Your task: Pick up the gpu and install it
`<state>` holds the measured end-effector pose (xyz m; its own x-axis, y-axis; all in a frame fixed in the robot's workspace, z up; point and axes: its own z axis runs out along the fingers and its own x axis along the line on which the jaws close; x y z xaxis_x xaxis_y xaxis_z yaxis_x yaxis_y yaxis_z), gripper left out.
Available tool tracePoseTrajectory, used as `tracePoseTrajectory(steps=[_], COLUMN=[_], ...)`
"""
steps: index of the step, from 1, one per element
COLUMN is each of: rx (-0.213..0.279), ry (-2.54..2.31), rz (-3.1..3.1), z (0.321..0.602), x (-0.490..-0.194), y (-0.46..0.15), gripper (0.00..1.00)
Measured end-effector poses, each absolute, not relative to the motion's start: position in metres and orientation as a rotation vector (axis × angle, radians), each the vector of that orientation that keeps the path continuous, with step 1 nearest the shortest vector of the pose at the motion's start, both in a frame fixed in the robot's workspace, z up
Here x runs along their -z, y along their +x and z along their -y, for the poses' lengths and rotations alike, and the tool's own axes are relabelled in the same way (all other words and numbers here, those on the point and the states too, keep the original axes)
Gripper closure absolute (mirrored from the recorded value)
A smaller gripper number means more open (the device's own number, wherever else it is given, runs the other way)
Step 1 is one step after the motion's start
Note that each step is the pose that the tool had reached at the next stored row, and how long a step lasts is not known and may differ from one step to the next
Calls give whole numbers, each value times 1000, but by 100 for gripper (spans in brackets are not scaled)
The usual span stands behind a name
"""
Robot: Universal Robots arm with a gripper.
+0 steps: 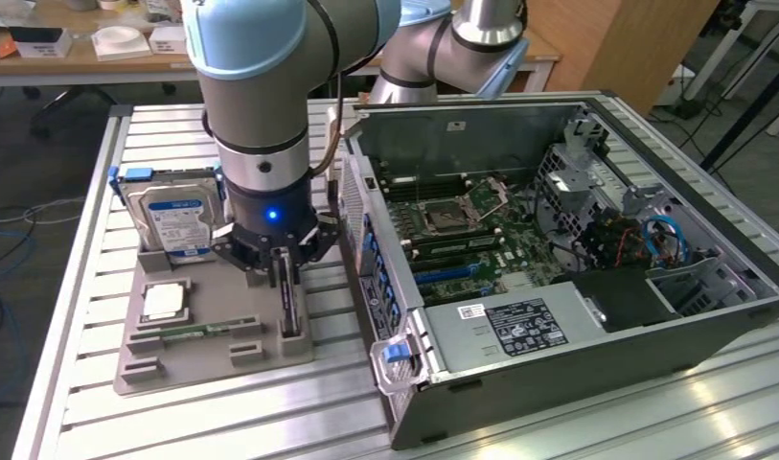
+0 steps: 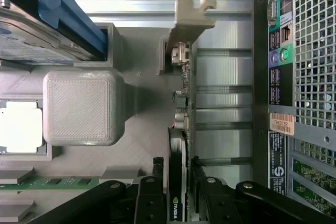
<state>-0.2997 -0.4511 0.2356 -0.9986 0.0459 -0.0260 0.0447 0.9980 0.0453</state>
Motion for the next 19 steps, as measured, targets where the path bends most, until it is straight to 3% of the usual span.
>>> tracePoseTrajectory(steps=[1,4,5,19], rx=[-70,-70,-70,-70], ry=[71,71,71,71], rz=[-3113,-3113,-3113,-3113], z=[451,451,451,451], x=[-236,-236,-236,-236], y=[-300,-300,-300,-300], gripper=[67,69,74,74])
